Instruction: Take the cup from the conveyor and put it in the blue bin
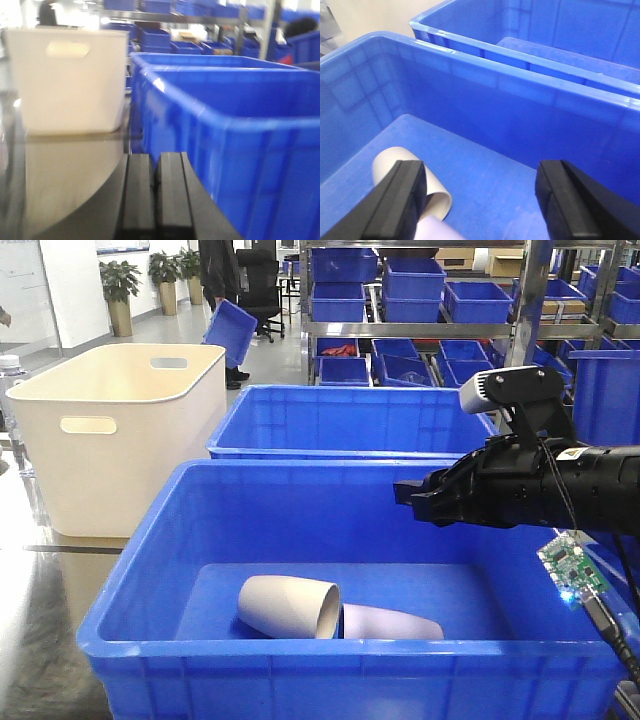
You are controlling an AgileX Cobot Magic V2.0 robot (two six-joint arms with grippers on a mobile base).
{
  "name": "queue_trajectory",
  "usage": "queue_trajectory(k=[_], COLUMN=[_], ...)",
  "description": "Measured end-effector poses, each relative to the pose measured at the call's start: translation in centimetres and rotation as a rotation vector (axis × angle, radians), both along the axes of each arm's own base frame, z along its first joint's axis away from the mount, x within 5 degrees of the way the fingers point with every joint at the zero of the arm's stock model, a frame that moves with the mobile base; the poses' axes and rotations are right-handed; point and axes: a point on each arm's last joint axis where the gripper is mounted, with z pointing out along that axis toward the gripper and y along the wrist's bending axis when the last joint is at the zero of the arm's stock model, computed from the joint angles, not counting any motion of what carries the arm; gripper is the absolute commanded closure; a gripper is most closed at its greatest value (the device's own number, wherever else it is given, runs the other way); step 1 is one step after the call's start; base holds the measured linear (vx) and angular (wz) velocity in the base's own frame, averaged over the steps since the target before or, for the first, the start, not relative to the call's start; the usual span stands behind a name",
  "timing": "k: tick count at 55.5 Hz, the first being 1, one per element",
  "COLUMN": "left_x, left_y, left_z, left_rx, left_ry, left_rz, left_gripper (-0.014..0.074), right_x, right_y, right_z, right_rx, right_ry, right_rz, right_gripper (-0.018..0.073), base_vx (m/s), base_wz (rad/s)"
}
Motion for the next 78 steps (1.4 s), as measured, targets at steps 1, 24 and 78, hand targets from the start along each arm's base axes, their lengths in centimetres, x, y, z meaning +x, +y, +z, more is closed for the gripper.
queue_trajectory(k=[1, 24, 78], left_x=[-0.2, -2.5, -2.5], left_y=[0.1, 1.6, 1.6], left_z=[-1.3, -6.2, -6.6], left_rx=[-0.019, 0.046, 0.065], left_ry=[0.014, 0.096, 0.134], left_rz=[0.010, 0.181, 0.186], left_gripper=[0.0603, 0.0603, 0.0603], right_x=[0.0, 0.0, 0.0], right_y=[0.0, 0.0, -0.1], right_z=[0.0, 0.0, 0.0], right_rx=[0.000, 0.001, -0.026], right_ry=[0.000, 0.000, -0.012], right_rz=[0.000, 0.000, 0.001], right_gripper=[0.0030, 0.0030, 0.0030], base_vx=[0.00, 0.00, 0.00], base_wz=[0.00, 0.00, 0.00])
